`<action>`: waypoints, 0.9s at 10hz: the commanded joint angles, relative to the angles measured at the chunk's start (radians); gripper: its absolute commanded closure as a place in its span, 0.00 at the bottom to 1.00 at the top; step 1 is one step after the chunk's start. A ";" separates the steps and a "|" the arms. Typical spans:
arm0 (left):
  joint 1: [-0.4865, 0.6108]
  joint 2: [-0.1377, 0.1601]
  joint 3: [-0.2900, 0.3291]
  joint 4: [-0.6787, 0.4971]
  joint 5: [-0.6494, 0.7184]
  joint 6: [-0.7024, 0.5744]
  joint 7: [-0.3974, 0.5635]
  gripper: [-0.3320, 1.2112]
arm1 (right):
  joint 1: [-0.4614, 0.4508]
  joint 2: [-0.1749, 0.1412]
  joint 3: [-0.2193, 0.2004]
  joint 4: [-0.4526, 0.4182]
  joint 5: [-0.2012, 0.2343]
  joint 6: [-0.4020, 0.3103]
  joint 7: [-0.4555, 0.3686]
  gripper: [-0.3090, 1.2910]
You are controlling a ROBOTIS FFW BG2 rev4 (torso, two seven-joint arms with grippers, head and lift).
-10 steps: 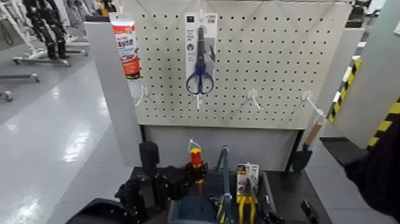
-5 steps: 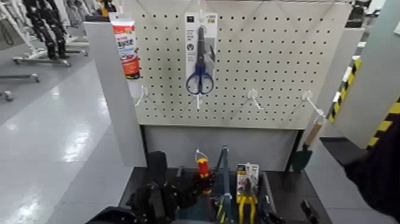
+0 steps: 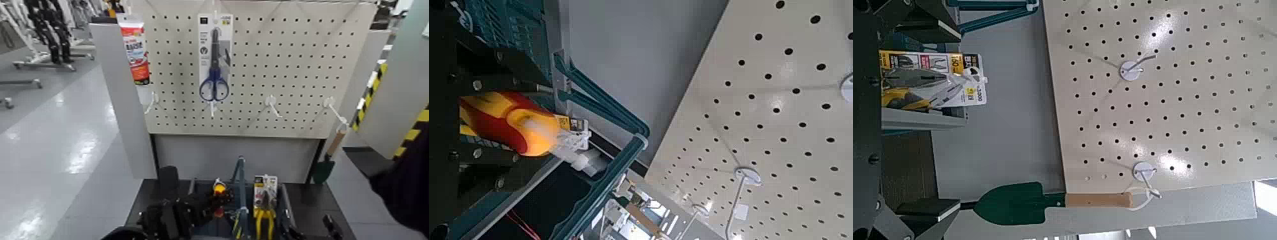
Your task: Put the red screwdriver into the crate.
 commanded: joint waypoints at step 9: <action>0.110 0.003 0.098 -0.230 -0.294 -0.161 0.174 0.35 | 0.002 0.003 -0.001 -0.002 -0.003 0.002 0.005 0.28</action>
